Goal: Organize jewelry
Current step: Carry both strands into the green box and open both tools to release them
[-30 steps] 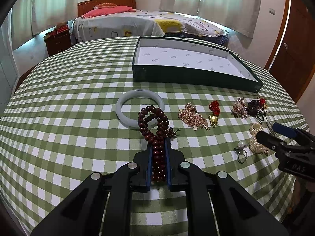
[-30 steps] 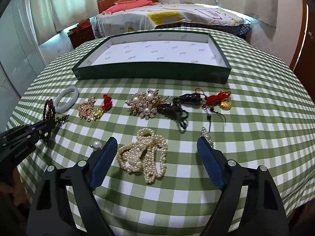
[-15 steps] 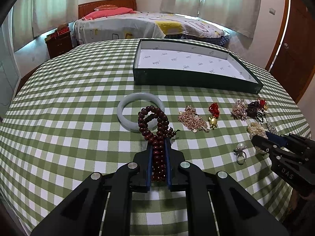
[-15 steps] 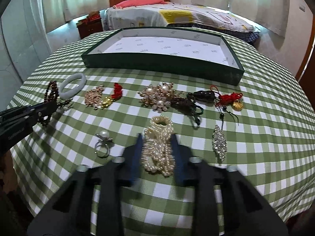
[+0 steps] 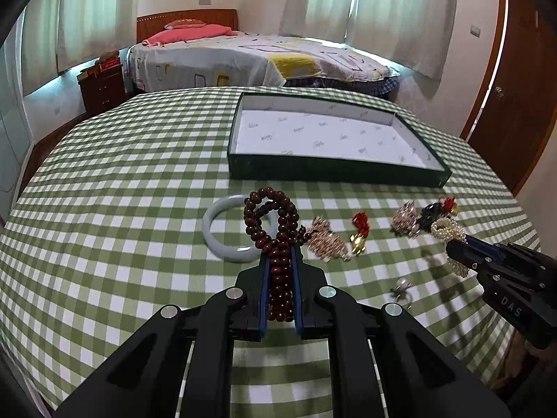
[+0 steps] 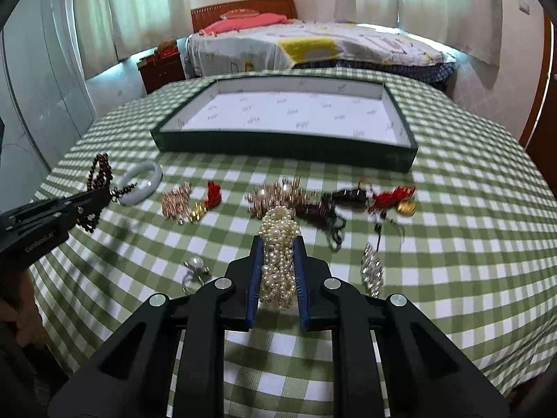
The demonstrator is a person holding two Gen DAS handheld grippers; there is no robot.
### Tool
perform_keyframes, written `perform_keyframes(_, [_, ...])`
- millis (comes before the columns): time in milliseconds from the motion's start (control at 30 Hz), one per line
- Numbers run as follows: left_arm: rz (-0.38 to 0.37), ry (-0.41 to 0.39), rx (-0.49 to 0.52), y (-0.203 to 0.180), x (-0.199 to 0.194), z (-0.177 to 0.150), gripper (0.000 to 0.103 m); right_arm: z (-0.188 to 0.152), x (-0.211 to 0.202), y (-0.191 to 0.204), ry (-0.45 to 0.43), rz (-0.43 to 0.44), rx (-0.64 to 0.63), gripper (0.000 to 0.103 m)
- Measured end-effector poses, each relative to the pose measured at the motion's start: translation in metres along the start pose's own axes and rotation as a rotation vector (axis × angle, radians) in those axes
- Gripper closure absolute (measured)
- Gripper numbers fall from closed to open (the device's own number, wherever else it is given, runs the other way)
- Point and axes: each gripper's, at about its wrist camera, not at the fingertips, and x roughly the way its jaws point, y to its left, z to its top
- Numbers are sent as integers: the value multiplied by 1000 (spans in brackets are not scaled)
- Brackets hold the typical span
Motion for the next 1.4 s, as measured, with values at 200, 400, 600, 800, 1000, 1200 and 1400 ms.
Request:
perform_keyframes(200, [-40,-39,5,-11,-3,26,91,29,-12,-14,-69,-13,21,86])
perform_keyframes(400, [-89,-81,10,-25,11,66,91,77,-5,-37,-138,-23,64,85])
perform_keyframes(600, [-113,-110,22,-42,38,105,91,114,21,-57,-161,-37,70,85])
perform_keyframes(800, [-76,-82,23,-40,80,122,91,126,60,-74,-115,-55,57,85])
perform_keyframes(1000, [-31,12,3,-20,120,114,91,116,103,-88,-16,-60,73,85])
perform_keyframes(1200, [-17,77,-19,-10,141,109,91,111,124,-95,37,-76,72,85])
perform_keyframes(1400, [0,89,4,-12,146,105,90,105,129,-97,52,-81,68,85])
